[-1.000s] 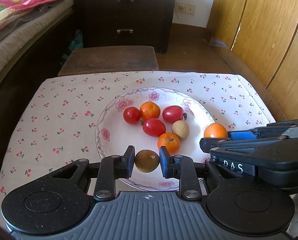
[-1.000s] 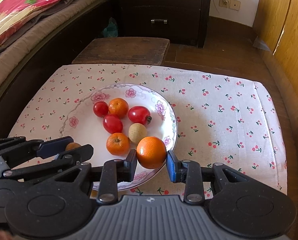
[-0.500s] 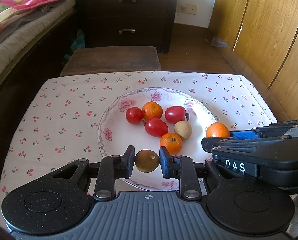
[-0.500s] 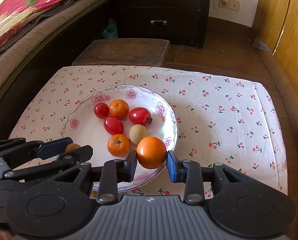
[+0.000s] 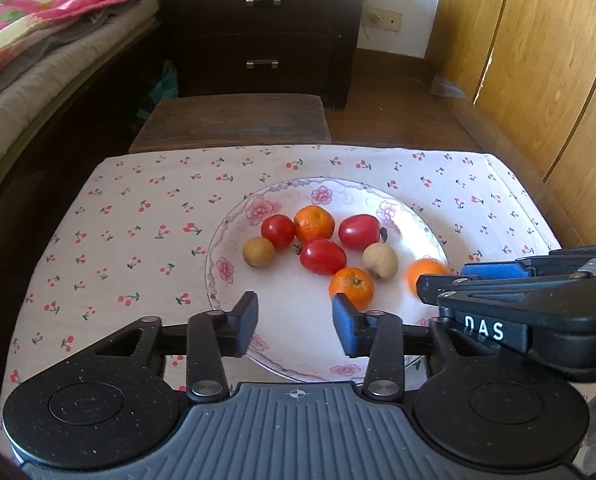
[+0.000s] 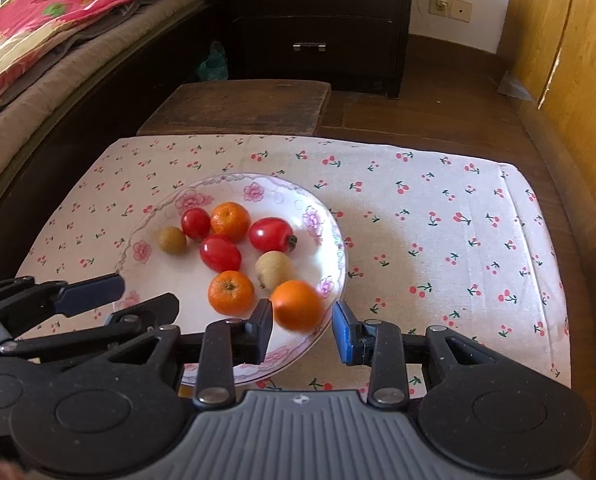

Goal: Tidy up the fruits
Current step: 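Open the left tool to drop the kiwi while the right tool releases the mandarin, then pull both open tools back from the plate toward the loose kiwis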

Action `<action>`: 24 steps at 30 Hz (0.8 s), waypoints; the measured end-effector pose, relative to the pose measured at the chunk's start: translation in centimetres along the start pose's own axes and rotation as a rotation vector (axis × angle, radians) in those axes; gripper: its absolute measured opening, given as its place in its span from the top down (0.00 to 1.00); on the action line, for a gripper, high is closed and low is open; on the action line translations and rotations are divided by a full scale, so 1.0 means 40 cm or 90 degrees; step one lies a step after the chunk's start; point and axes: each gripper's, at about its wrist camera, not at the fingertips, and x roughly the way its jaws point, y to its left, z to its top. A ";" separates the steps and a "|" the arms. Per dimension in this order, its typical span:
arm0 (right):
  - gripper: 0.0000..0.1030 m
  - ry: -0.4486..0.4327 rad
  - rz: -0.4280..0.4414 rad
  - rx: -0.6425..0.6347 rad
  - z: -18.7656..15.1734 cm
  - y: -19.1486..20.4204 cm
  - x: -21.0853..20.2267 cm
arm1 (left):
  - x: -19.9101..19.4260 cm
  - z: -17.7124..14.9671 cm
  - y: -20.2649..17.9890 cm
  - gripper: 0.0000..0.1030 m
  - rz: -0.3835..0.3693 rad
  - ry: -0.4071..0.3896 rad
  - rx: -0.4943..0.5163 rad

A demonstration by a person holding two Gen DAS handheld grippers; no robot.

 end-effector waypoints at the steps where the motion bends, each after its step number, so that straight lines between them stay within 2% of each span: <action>1: 0.67 -0.002 -0.001 0.001 -0.001 -0.001 -0.002 | -0.001 0.000 -0.001 0.47 0.001 -0.002 0.001; 24: 0.67 -0.016 -0.005 -0.001 -0.022 0.000 -0.049 | -0.032 -0.015 -0.011 0.43 0.003 -0.009 0.013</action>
